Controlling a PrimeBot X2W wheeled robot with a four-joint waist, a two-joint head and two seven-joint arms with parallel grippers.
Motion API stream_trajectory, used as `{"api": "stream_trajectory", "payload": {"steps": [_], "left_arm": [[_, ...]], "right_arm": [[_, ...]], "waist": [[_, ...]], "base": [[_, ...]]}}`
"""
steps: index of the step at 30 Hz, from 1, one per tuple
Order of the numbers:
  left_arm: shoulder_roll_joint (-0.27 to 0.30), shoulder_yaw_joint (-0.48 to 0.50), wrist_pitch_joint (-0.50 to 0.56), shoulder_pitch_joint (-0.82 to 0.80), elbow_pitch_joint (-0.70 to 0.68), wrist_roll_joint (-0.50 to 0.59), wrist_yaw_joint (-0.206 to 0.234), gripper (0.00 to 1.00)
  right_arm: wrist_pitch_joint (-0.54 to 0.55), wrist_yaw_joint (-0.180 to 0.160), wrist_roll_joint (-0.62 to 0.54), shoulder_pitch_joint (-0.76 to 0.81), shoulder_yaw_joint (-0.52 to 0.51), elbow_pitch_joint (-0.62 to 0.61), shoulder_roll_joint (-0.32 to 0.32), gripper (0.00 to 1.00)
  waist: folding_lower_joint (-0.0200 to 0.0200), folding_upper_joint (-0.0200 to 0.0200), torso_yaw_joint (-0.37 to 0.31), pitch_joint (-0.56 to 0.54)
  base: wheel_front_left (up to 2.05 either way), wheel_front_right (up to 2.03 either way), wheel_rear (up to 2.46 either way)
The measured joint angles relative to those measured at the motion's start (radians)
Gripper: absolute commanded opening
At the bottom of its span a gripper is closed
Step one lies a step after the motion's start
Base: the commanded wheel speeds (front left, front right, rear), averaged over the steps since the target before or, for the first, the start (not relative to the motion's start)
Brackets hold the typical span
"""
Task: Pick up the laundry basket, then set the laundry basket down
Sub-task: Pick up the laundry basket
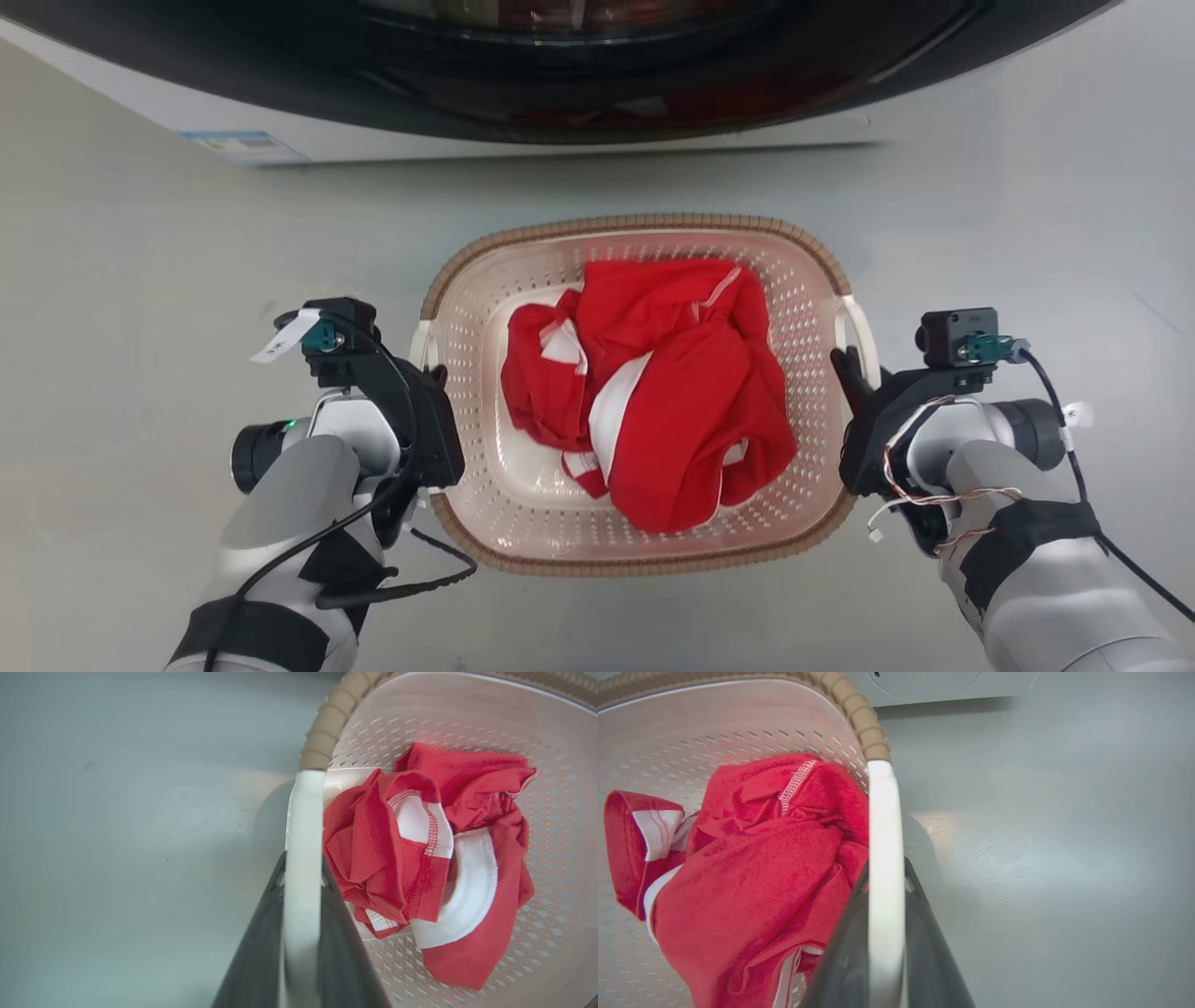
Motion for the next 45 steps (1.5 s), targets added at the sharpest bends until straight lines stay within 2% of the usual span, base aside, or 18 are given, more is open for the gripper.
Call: {"api": "stream_trajectory", "payload": {"steps": [16, 34, 45], "left_arm": [[0.006, -0.073, 0.164, 0.012, 0.033, -0.075, 0.000, 0.00], [0.013, -0.134, 0.350, 0.028, 0.057, -0.144, 0.007, 0.00], [0.013, -0.151, 0.428, 0.047, 0.068, -0.186, 0.018, 0.00]], "right_arm": [[0.137, 0.000, 0.017, -0.014, 0.026, 0.135, 0.040, 0.00], [0.303, 0.009, 0.044, -0.013, 0.048, 0.171, 0.051, 0.00], [0.379, 0.010, 0.077, 0.004, 0.050, 0.180, 0.053, 0.00]], "waist": [[0.0001, 0.0000, -0.006, -0.192], [0.0000, 0.0001, -0.015, -0.400], [0.0000, 0.0000, -0.008, -0.504]], "base": [[0.00, 0.00, 0.00], [0.00, 0.00, 0.00], [0.00, 0.00, 0.00]]}}
